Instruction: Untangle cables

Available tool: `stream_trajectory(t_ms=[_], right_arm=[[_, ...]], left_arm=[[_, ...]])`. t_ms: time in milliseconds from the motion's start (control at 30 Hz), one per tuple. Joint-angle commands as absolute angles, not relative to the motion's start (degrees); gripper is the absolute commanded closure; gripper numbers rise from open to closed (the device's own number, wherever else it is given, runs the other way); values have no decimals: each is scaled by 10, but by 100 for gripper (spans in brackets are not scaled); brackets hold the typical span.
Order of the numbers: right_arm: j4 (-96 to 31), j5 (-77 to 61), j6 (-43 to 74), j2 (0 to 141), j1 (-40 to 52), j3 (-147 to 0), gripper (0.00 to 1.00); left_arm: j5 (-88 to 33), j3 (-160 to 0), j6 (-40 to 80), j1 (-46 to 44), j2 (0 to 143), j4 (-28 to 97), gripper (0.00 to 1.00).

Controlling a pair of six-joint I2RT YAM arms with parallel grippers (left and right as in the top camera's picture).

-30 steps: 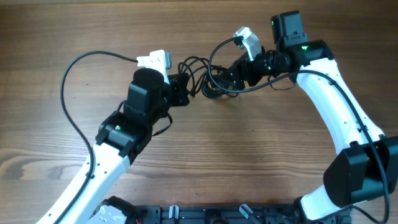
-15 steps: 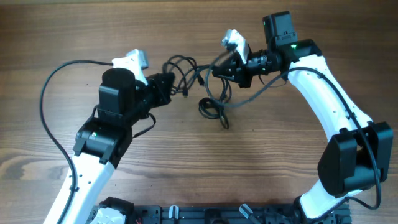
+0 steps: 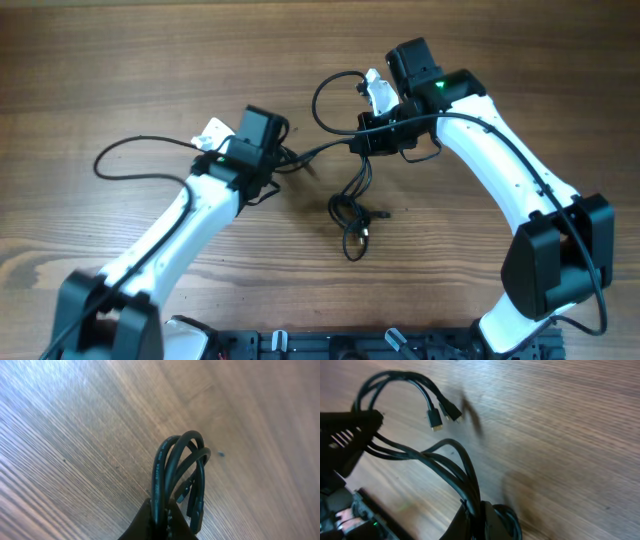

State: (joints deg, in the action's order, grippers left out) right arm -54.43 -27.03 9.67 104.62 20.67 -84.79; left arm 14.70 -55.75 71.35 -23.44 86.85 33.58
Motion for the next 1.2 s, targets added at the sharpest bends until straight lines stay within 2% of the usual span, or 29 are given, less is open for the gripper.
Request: stream_trajectory(t_ms=[0, 67, 100, 133, 233, 333, 467, 500, 567, 633, 667, 700, 733, 767, 833, 867, 933, 1167], right_arm=[[-545, -129, 119, 1046, 162, -847, 96], [-545, -129, 119, 1046, 162, -847, 96], [-545, -129, 119, 1046, 162, -847, 96], [-546, -129, 119, 1046, 162, -847, 96], [-547, -129, 123, 1046, 162, -847, 96], [-546, -129, 136, 1046, 162, -847, 96], [-538, -136, 137, 1046, 162, -847, 96], [-538, -136, 136, 1046, 162, -847, 96], [-532, -138, 135, 1046, 162, -847, 96], [-514, -185, 127, 1046, 162, -848, 96], [-500, -209, 119, 1046, 162, -848, 95], [-486, -227, 120, 1046, 162, -848, 90], [-475, -248, 120, 1046, 162, -853, 73], [-467, -257, 120, 1045, 161, -861, 38], [-451, -251, 120, 1044, 161, -870, 6], [-443, -233, 123, 1044, 160, -871, 0], [-442, -177, 156, 1044, 152, -871, 0], [-461, -173, 150, 1045, 65, -868, 0]], left_arm=[[245, -540, 759, -220, 928, 365, 96], [237, -540, 759, -220, 931, 369, 96], [225, -540, 759, -220, 931, 369, 91], [207, -540, 759, -220, 931, 371, 78], [201, -540, 759, -220, 931, 401, 96], [215, -558, 813, -190, 928, 477, 96], [256, -638, 812, -140, 928, 577, 96], [255, -647, 813, -137, 928, 577, 92], [245, -663, 810, -137, 928, 578, 74], [241, -686, 709, -137, 926, 578, 50], [240, -700, 668, -137, 922, 582, 31], [234, -713, 642, -137, 917, 587, 20], [211, -729, 604, -137, 909, 591, 10], [159, -740, 557, -138, 898, 587, 4], [41, -741, 497, -139, 890, 576, 7], [15, -740, 486, -142, 891, 576, 9], [-4, -728, 481, -173, 893, 575, 12], [3, -711, 482, -339, 910, 507, 20]])
